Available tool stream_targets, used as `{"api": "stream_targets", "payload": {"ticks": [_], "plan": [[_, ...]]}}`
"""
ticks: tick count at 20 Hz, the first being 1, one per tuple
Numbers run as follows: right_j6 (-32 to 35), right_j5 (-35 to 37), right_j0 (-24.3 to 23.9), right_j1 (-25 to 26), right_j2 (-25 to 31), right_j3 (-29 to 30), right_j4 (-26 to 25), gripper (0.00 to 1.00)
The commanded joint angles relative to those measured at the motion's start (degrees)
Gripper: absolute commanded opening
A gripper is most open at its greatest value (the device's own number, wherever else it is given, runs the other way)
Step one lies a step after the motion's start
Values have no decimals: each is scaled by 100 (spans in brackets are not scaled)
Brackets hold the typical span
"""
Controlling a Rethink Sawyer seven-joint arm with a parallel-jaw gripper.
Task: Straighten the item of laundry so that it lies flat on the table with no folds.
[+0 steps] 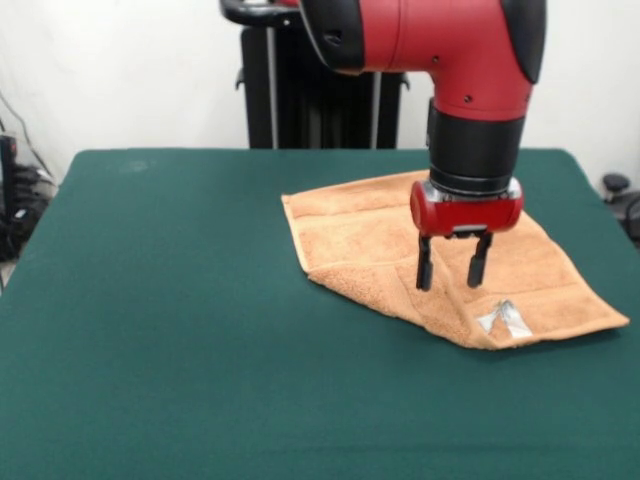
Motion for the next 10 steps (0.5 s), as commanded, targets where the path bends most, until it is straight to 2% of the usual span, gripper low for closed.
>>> {"api": "stream_targets", "payload": {"ticks": [1,10], "plan": [[334,-330,172,578,378,69,-309,100],[416,-558,240,849,269,-23,-375,100]]}}
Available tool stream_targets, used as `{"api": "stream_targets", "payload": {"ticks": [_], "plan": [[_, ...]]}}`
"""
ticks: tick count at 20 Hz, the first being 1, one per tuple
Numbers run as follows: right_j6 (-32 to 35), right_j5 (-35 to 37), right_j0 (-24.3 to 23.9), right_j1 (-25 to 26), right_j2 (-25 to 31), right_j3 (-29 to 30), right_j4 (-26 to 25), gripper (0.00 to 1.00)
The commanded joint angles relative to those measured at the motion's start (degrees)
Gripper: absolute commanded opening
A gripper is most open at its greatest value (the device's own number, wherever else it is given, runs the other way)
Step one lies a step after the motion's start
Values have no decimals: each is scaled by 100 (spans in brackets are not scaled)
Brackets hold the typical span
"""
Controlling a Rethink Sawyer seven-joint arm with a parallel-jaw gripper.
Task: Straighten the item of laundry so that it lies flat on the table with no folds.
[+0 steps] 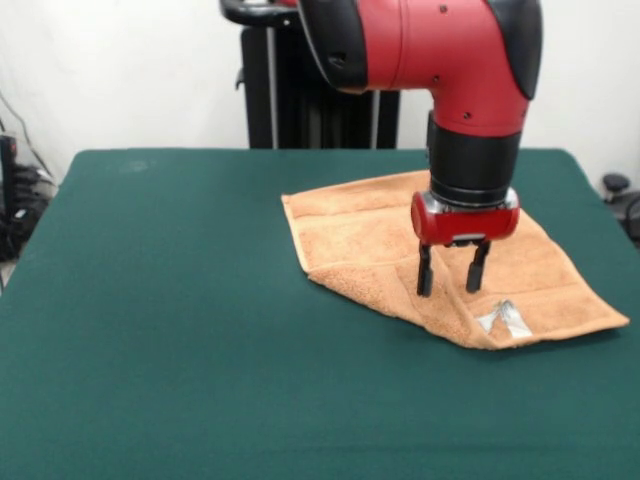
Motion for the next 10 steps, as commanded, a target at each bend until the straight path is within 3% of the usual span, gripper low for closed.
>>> {"api": "stream_targets", "payload": {"ticks": [1,10], "plan": [[404,-470,194,660,272,-55,-330,100],[432,-653,207,944,220,-260,-393,100]]}}
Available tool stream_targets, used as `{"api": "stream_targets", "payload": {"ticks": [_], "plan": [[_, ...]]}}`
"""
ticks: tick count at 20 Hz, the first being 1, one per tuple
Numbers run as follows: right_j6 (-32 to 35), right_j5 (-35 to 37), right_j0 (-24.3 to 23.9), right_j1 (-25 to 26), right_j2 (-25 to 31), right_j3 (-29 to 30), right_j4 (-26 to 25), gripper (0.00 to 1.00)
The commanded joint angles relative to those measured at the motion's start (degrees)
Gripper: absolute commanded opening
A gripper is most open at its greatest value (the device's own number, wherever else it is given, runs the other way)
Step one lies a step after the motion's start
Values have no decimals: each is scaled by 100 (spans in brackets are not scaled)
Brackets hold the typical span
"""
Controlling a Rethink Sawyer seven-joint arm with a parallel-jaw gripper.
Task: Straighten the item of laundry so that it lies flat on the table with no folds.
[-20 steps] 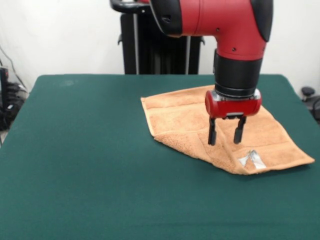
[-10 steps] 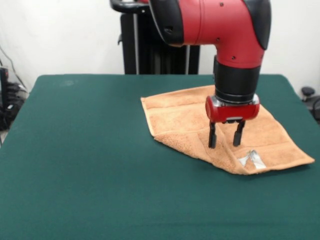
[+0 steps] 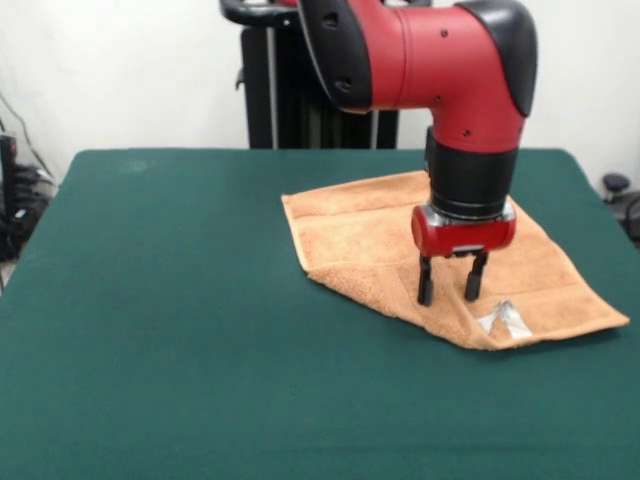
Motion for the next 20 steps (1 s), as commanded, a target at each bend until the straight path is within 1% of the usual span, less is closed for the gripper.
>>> {"api": "stream_targets", "payload": {"ticks": [1,4,5,8,10,20], "plan": [[422,-428,135,718,273,-208,-272,100],[477,-324,147,707,266,-208,-177,100],[459,-349,131,700,288,-198,-187,0],[506,-457,169,645,252,-157,-207,0],[494,-398,37,673,385,-84,-136,0],[364,-299,-82,659,559,-104,-122,0]]}}
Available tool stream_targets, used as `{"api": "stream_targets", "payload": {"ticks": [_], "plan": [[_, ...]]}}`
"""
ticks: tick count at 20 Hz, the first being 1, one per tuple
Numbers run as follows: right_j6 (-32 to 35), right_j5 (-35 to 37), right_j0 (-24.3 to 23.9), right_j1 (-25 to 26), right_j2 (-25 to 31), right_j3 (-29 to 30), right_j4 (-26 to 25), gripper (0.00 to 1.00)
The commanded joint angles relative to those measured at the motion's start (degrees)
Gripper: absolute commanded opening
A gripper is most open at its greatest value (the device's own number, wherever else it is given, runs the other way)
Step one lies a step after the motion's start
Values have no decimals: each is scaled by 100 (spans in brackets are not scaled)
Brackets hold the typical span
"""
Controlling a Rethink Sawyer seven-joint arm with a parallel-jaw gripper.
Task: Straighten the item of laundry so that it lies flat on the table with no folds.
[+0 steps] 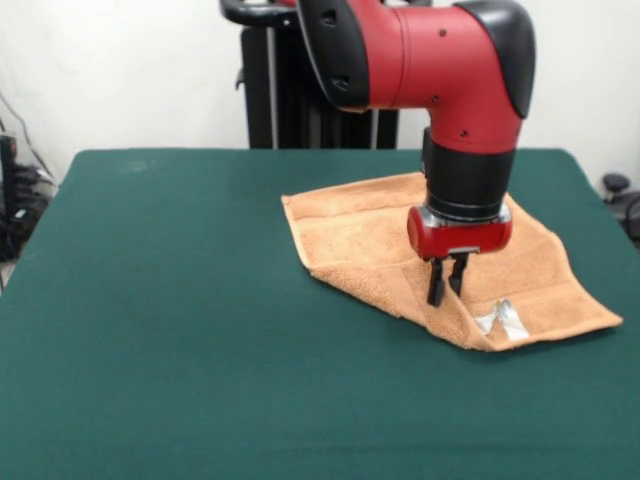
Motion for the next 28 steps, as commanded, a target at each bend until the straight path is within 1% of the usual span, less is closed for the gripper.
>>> {"api": "stream_targets", "payload": {"ticks": [1,3,5,6,9,10,20,28], "plan": [[356,-266,-129,608,667,-18,-107,0],[329,-157,-137,482,692,51,-88,0],[387,-154,-5,433,549,4,-107,0],[407,-199,-48,428,598,35,-87,100],[401,-254,-12,406,575,6,-120,100],[473,-171,-3,408,544,15,-42,100],[374,-202,-123,499,682,-23,-68,100],[335,-171,-193,411,733,59,-76,100]]}}
